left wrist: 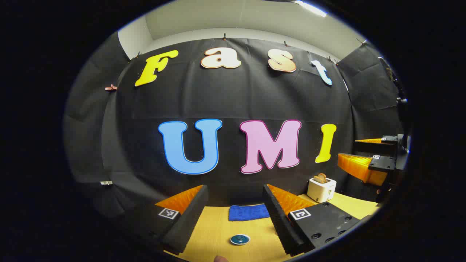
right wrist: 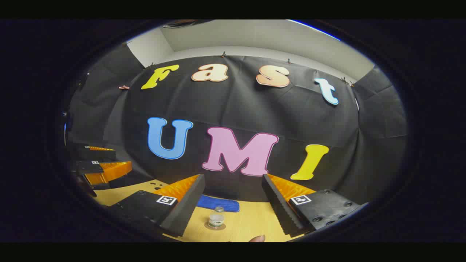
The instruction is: Open the teacup lid with one hand, grasp the water bottle and pour water into the teacup with the other hand; after pouring, place the water bottle on the coaster and then close the teacup lid.
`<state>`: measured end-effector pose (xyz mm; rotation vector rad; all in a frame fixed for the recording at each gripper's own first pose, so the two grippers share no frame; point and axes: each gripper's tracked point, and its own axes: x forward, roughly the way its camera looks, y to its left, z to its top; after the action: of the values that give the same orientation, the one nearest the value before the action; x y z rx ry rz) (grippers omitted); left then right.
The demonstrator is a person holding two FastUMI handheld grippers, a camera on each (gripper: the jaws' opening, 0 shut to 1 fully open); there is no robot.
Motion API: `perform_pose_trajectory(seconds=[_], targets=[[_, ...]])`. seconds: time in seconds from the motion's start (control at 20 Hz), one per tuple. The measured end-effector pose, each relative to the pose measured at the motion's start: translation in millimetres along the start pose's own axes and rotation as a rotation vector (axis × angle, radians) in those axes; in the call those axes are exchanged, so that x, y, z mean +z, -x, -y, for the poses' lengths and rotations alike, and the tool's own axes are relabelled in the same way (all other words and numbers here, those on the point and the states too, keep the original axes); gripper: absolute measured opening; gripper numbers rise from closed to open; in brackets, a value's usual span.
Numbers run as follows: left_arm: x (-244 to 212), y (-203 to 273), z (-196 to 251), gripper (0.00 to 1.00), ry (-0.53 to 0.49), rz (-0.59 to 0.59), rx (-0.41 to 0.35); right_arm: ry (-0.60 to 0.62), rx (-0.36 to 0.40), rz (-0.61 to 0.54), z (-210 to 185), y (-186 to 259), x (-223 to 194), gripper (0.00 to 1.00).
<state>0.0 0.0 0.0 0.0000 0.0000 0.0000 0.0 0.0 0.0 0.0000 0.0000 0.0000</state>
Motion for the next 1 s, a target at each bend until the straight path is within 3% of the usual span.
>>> perform_pose_trajectory(seconds=[0.65, 1.0], targets=[[2, -8, 3, 0.95, -0.007, -0.005, -0.01, 0.013, 0.016, -0.005, -1, -11, -4, 0.96], [-27, -23, 7, 0.95, -0.023, -0.033, -0.014, -0.003, 0.034, -0.023, -9, -20, -25, 0.98]])
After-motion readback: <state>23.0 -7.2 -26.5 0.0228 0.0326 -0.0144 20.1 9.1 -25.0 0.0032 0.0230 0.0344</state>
